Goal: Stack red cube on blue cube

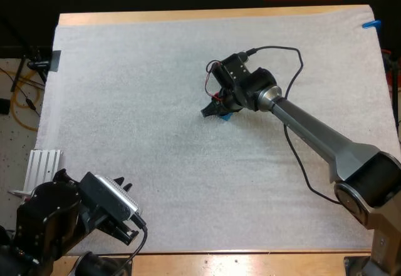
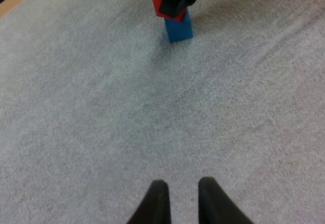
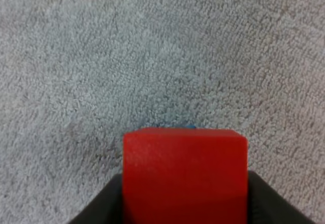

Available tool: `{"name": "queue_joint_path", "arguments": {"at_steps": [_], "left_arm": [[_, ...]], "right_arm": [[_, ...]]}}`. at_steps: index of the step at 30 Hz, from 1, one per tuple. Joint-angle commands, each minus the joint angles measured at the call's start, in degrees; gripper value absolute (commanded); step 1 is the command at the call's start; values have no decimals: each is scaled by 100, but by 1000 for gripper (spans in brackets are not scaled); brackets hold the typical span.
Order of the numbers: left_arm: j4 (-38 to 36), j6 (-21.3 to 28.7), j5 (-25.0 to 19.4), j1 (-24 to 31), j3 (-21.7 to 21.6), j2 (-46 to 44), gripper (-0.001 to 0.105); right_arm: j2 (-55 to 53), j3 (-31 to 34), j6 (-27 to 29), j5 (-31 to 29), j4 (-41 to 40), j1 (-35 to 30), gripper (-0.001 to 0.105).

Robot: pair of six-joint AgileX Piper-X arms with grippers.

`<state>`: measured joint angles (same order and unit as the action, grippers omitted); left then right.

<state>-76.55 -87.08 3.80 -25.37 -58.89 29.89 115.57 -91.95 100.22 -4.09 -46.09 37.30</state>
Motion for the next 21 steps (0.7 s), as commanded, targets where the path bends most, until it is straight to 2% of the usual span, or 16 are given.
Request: {"name": "queue_joint_path", "arguments": {"at_steps": [1,4,8,21], "left_arm": [[66,-111,-45,-6,-7,-3,15],[66,-111,-45,-6,-7,-3,15],[66,-111,-45,-6,-7,-3,15],[220,-111,-56,-6,-7,-3,15]], "right_arm": [[-36,-53,-17,49,-31,-12,27],[-36,-53,-17,49,-30,-12,42],[-36,-53,-17,49,-43,-12,51],[-371,-67,-17,-12,-55,-12,53]]}}
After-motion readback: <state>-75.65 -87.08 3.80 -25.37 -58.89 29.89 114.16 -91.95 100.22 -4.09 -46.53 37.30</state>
